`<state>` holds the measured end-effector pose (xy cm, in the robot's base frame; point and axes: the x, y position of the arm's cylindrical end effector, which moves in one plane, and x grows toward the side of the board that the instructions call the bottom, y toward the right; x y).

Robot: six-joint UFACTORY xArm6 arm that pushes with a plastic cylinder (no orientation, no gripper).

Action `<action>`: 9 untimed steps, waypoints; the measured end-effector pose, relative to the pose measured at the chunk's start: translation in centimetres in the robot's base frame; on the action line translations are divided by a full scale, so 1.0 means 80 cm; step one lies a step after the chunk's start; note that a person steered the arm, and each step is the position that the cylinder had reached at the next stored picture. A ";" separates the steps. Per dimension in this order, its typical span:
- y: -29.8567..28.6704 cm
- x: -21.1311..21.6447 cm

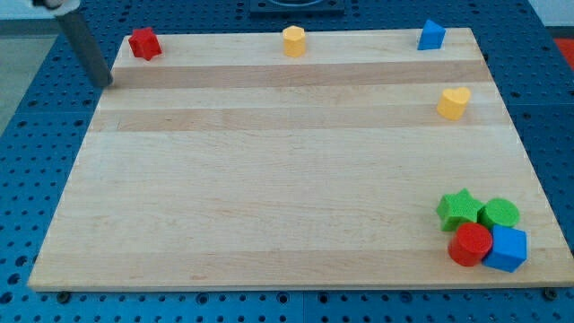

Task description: Push the red star into the green star

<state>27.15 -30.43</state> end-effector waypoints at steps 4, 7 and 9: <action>0.064 -0.093; 0.090 -0.050; 0.178 -0.099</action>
<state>19.22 -16.16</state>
